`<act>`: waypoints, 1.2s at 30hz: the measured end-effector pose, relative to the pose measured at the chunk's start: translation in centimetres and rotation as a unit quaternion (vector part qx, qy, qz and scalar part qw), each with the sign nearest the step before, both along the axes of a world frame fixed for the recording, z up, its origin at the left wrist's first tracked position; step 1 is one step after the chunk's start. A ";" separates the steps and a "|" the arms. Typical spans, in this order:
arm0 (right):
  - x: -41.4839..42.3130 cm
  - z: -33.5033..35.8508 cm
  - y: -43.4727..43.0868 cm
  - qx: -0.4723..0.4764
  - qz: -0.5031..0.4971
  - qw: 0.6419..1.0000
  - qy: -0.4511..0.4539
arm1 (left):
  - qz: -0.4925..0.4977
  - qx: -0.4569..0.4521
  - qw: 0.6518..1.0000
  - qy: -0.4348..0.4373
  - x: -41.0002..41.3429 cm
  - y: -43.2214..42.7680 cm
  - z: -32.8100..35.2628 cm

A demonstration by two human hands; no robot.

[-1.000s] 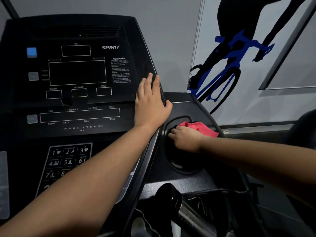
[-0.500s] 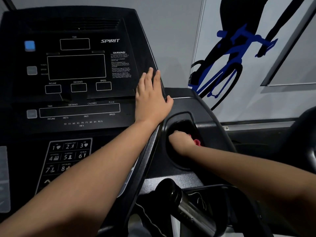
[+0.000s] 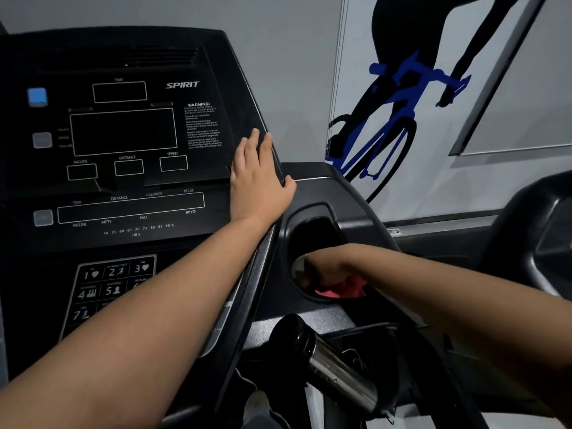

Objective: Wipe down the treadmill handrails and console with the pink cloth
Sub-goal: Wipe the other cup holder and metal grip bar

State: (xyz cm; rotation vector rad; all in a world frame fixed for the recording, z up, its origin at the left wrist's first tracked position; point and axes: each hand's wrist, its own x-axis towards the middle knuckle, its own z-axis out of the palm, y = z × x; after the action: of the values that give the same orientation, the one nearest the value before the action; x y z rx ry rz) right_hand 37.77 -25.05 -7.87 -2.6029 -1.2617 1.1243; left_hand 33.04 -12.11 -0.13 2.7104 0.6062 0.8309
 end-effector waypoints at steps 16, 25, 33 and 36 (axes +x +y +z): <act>-0.6 -1.8 1.9 -0.013 0.027 0.948 -0.316 | -0.019 -0.021 1.000 -0.011 0.0 0.4 -0.1; -0.6 0.9 1.0 -0.078 -0.035 0.982 -0.167 | -0.025 -0.024 0.999 -0.010 -0.4 0.4 -0.1; -2.2 0.8 2.2 0.068 -0.126 0.985 -0.097 | -0.010 -0.003 1.000 -0.007 0.0 0.2 -0.4; -2.0 -0.3 2.1 0.118 -0.211 0.964 -0.108 | -0.012 0.000 1.000 -0.007 0.1 0.1 -0.4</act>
State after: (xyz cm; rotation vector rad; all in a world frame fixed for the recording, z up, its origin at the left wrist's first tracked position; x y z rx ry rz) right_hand 35.76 -22.94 -8.19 -2.6755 -0.7457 0.5953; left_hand 33.13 -12.00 -0.51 2.7047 0.5704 0.8435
